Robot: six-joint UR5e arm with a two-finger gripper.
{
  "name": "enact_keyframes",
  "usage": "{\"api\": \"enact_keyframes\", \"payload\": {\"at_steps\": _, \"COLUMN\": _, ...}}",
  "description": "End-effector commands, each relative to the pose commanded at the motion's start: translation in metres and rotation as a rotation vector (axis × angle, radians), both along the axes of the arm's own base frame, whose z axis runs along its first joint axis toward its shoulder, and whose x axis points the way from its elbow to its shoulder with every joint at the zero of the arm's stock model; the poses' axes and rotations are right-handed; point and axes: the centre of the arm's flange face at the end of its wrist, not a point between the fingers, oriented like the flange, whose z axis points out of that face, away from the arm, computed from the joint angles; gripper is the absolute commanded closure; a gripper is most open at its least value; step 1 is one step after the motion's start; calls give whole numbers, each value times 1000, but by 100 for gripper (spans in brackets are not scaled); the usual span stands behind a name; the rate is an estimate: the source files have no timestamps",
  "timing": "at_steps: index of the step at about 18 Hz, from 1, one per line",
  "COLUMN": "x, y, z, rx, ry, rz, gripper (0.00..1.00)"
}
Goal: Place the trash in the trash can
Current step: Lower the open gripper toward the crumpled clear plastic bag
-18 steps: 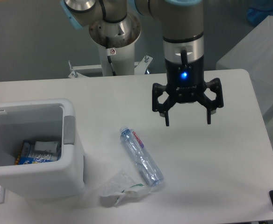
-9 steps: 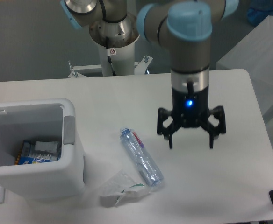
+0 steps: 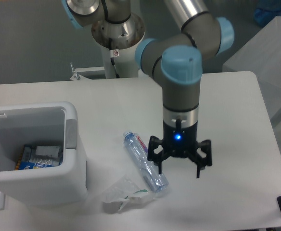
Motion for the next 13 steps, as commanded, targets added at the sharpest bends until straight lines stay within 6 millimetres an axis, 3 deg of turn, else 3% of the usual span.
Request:
{"api": "enact_keyframes", "payload": {"at_steps": 6, "x": 1, "y": 17, "z": -61, "rx": -71, "ry": -34, "rz": -106, "gripper": 0}}
{"api": "enact_keyframes", "payload": {"at_steps": 10, "x": 5, "y": 29, "z": -91, "rx": -112, "ry": -30, "rz": -206, "gripper": 0}}
{"api": "enact_keyframes", "payload": {"at_steps": 13, "x": 17, "y": 37, "z": -100, "rx": -121, "ry": -43, "rz": -222, "gripper": 0}}
